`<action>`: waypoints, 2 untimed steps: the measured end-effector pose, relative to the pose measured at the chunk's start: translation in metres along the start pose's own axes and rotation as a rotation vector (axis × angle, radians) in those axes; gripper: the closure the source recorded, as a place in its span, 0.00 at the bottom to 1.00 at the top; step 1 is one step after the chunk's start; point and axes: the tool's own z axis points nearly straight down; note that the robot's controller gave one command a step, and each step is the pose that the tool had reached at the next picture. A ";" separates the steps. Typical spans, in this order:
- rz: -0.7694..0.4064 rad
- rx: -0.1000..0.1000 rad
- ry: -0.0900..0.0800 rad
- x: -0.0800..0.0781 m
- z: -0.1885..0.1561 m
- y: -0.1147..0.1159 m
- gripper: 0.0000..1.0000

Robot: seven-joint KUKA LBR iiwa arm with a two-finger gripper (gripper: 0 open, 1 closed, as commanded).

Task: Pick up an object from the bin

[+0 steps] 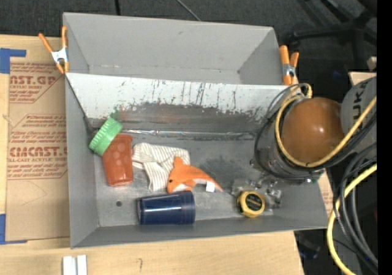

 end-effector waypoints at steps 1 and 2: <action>0.001 0.000 0.000 0.000 -0.001 0.000 1.00; 0.002 -0.005 0.002 0.000 -0.006 0.001 1.00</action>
Offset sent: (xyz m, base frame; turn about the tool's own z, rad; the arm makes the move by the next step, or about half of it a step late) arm 0.0000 0.0000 0.0500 0.0000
